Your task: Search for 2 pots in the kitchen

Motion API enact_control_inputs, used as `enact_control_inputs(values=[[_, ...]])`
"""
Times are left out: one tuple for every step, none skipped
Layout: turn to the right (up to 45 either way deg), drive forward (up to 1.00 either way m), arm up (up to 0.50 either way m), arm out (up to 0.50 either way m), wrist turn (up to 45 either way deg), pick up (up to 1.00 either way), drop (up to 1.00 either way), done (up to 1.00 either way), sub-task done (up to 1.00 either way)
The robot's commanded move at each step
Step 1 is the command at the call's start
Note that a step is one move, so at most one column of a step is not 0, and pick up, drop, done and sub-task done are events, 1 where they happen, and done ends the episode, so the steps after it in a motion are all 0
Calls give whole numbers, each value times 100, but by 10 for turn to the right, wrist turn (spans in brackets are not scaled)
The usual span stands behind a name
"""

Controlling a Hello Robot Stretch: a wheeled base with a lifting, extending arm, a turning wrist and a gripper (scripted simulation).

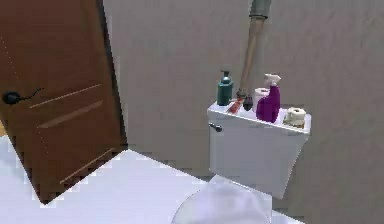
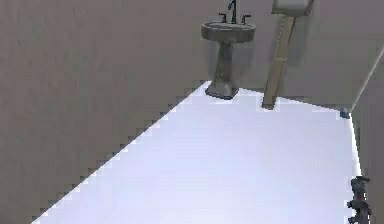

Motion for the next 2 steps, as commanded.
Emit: enact_control_inputs(values=[[-450, 0, 0, 0, 0, 0, 0, 0, 0], [-450, 0, 0, 0, 0, 0, 0, 0, 0]])
